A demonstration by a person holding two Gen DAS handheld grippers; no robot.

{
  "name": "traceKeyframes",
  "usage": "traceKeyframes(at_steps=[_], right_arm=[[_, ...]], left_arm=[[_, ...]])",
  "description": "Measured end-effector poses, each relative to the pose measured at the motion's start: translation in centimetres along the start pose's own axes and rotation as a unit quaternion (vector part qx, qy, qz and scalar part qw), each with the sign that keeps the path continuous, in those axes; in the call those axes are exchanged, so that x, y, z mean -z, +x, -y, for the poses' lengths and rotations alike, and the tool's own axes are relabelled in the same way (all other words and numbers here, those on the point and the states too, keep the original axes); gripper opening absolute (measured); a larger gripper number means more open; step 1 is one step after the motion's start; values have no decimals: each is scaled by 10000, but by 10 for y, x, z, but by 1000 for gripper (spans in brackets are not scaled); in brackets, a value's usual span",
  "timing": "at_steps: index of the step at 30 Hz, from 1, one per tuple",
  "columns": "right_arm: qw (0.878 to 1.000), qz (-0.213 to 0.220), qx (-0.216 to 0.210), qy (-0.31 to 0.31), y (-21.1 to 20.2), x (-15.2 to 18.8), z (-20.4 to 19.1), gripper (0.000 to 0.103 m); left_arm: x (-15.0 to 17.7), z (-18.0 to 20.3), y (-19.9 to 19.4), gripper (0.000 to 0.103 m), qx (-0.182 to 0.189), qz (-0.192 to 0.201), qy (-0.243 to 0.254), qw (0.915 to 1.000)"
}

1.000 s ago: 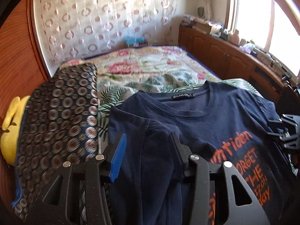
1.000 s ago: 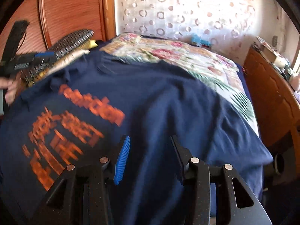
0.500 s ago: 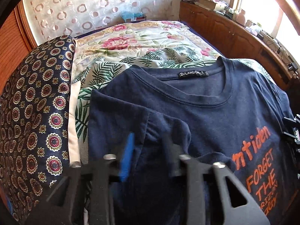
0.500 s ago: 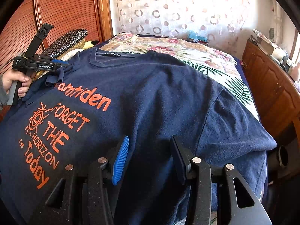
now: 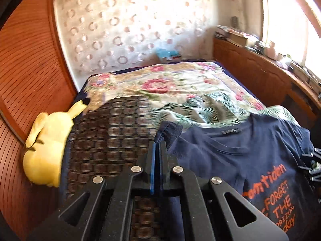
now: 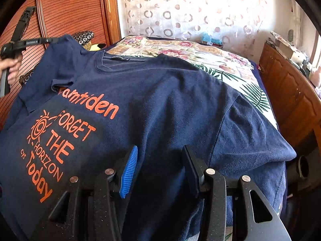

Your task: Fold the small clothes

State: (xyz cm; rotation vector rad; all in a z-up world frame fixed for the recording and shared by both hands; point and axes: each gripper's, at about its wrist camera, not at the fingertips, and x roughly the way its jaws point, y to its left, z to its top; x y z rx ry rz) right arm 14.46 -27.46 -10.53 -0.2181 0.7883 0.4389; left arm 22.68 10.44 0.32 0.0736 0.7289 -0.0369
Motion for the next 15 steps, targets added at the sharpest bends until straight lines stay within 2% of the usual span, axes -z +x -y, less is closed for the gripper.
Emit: traceKeyframes(at_steps=[2, 6, 10, 14, 15], right_arm=[[10000, 0, -9, 3, 0, 0, 1, 48], [10000, 1, -5, 3, 0, 0, 1, 48], [10000, 13, -16, 55, -1, 1, 4, 48], [9998, 102, -1, 167, -8, 3, 9, 48], [9997, 143, 25, 175, -12, 4, 9, 48]], left_arm=[[2, -14, 1, 4, -113, 6, -55, 9999], [9, -16, 11, 4, -185, -39, -67, 9998], [11, -11, 11, 7, -98, 35, -69, 9999], [13, -3, -14, 29, 119, 389, 9, 9992], [13, -2, -19, 38, 210, 456, 22, 9987]])
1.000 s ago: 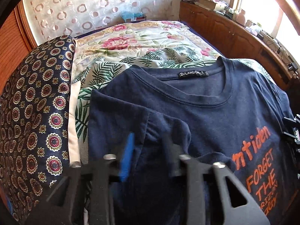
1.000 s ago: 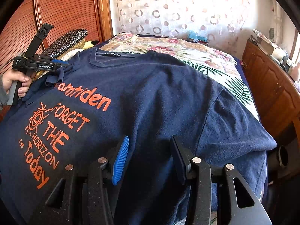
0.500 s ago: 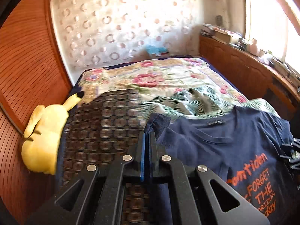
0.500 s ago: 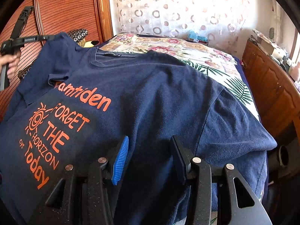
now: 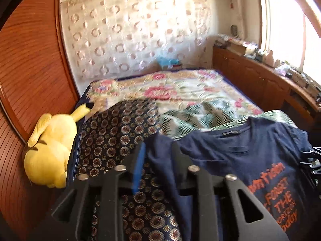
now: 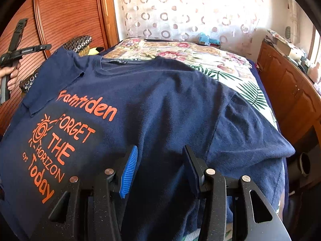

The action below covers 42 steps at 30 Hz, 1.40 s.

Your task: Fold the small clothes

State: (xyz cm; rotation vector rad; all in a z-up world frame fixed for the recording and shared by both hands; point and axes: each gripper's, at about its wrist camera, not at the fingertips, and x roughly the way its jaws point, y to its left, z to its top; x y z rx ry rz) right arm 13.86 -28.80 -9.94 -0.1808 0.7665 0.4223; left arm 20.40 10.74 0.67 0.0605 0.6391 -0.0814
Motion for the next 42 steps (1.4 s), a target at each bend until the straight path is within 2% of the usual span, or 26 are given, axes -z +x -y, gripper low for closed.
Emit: traceKeyframes(at_steps=[2, 5, 11, 18, 24, 33, 42], right_arm=[[9999, 120, 86, 25, -10, 2, 2, 48], [9992, 310, 162, 182, -28, 7, 10, 48], [9962, 472, 579, 448, -55, 27, 34, 48], [9924, 299, 830, 857, -59, 49, 63, 48], [9895, 59, 967, 1074, -48, 53, 73, 48], [9894, -51, 968, 1085, -47, 44, 74, 48], [9893, -94, 1008, 1055, -43, 44, 79, 48]], left_arm=[[1, 6, -12, 49, 204, 115, 4, 9997], [9, 20, -27, 84, 383, 240, 41, 9990], [37, 60, -41, 85, 718, 283, 128, 9969], [76, 112, -19, 85, 1000, -308, 233, 9942], [96, 140, 2, 85, 1125, -681, 419, 9904], [112, 154, 22, 85, 1116, -1216, 650, 9841], [114, 157, 24, 88, 1066, -1284, 709, 9834]])
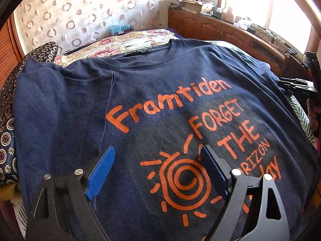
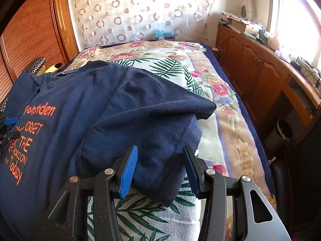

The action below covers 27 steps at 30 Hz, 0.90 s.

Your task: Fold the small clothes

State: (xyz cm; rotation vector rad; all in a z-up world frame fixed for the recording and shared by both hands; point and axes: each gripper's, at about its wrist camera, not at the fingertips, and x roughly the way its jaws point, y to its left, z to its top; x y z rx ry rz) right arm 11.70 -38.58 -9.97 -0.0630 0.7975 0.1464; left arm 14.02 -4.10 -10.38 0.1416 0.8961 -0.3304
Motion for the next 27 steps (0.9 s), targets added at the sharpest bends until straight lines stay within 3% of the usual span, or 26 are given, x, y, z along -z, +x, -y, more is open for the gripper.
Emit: traceKeyframes(at_steps=[13, 16, 17, 19, 22, 27], right_arm=[[9999, -21, 87, -114, 2, -1, 0, 48], [9999, -30, 79, -90, 3, -2, 3, 48], [9999, -27, 81, -101, 3, -2, 3, 46], [9996, -12, 173, -210, 3, -1, 2, 25], [9993, -3, 142, -342, 1, 0, 0, 8], [9992, 158, 104, -363, -6, -2, 0, 2]], left_arm=[[-1, 0, 2, 90, -20, -9, -16, 10000], [-3, -5, 6, 100, -114, -83, -149, 9998], [-3, -5, 8, 103, -143, -110, -174, 9997], [-3, -5, 8, 103, -136, -107, -171, 9997], [-3, -5, 8, 103, -139, -106, -171, 9997], [-4, -5, 9, 103, -132, -105, -167, 9997]])
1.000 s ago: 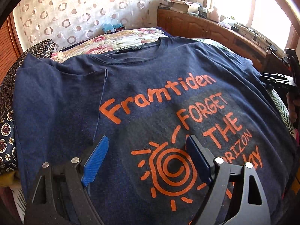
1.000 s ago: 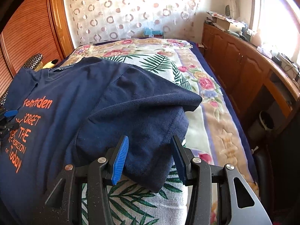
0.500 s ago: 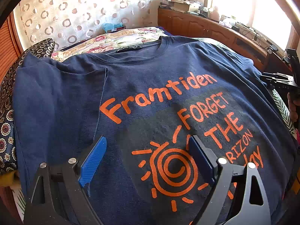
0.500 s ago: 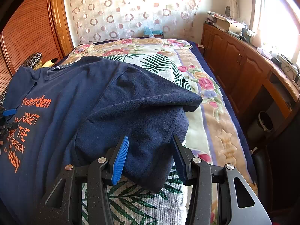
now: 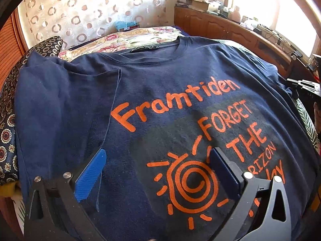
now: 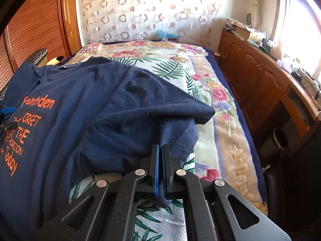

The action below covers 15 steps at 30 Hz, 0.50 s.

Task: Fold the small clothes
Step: 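Grasp the shirt side with the right gripper and fold it toward the center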

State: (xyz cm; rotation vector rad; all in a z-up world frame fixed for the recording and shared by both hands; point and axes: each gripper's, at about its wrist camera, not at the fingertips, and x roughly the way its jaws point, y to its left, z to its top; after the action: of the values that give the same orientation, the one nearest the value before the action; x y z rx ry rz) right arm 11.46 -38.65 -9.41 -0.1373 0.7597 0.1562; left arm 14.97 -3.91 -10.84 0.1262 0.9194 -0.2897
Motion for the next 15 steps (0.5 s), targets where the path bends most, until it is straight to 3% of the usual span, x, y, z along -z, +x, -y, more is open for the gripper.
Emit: traceKeyframes(at_steps=[4, 8, 12, 15], right_arm=[[9994, 359, -14, -3, -16, -11, -7, 2], [9975, 681, -172, -117, -32, -27, -25, 2], [9921, 1022, -615, -392, -46, -45, -62, 2], [9858, 1010, -1139, -710, -43, -51, -102, 2]], left_arm=[[2, -4, -8, 101, 12, 175, -114, 9998], [0, -10, -31, 101, -64, 690, -295, 9972], [-2, -22, -61, 101, -94, 1145, -496, 9921], [-1, -31, -77, 101, -182, 1363, -581, 9888]])
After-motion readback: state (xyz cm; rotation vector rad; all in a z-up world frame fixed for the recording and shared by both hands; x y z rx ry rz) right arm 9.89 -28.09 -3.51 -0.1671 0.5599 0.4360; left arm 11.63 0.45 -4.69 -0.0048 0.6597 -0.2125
